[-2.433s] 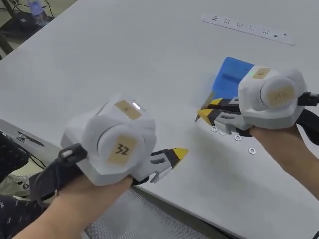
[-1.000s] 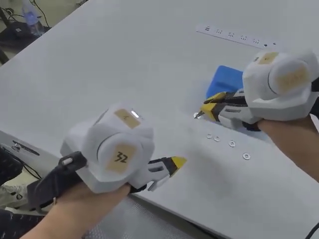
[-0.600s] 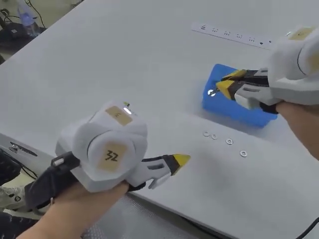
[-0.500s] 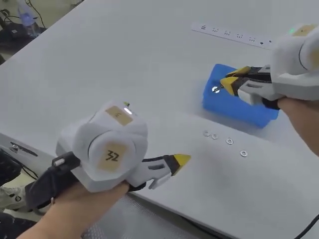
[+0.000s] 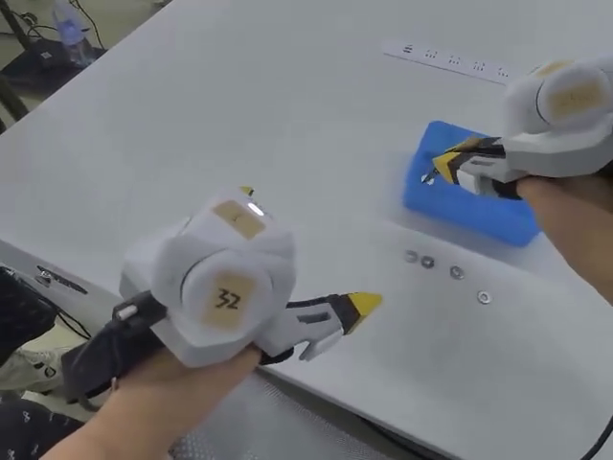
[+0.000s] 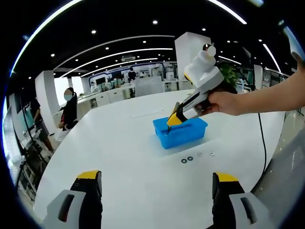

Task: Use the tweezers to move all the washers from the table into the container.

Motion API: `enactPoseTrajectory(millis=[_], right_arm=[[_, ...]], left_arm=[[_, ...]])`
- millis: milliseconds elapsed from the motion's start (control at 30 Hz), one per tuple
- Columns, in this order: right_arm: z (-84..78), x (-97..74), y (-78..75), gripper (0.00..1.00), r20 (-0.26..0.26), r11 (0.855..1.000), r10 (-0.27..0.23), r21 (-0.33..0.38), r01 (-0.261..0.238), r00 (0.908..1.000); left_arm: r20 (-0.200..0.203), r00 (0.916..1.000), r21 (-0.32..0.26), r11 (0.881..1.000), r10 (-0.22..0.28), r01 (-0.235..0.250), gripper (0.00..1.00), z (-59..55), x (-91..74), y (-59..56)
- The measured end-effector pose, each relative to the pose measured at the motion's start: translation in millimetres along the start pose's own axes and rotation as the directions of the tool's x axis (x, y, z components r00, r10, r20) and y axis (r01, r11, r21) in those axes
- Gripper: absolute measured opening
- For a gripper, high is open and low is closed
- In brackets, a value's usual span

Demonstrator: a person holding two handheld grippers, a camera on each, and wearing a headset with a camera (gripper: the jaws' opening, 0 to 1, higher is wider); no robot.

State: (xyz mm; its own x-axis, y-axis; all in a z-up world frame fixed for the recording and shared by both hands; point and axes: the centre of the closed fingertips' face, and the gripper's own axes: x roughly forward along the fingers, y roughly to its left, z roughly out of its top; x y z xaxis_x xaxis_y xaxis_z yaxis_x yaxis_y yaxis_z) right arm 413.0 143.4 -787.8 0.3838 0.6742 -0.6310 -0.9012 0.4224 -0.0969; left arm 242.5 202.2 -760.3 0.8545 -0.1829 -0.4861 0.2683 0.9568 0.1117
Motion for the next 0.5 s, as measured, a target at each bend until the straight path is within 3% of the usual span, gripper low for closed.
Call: enactPoseTrajectory(millis=[233,500], right_arm=[[-8.6,13.4,2.8,0.03,-0.046,1.0,0.01,-0.021,-0.011,0.9989],[-8.2,21.8,-4.3,0.03,-0.064,0.999,0.024,0.025,-0.023,0.9977]], left_arm=[[-0.006,1.0,0.004,1.0,0.005,-0.005,0.97,-0.7,-0.3,0.9],[-0.031,0.9995,0.014,1.0,-0.002,0.002,0.97,-5.1,1.7,-0.7]])
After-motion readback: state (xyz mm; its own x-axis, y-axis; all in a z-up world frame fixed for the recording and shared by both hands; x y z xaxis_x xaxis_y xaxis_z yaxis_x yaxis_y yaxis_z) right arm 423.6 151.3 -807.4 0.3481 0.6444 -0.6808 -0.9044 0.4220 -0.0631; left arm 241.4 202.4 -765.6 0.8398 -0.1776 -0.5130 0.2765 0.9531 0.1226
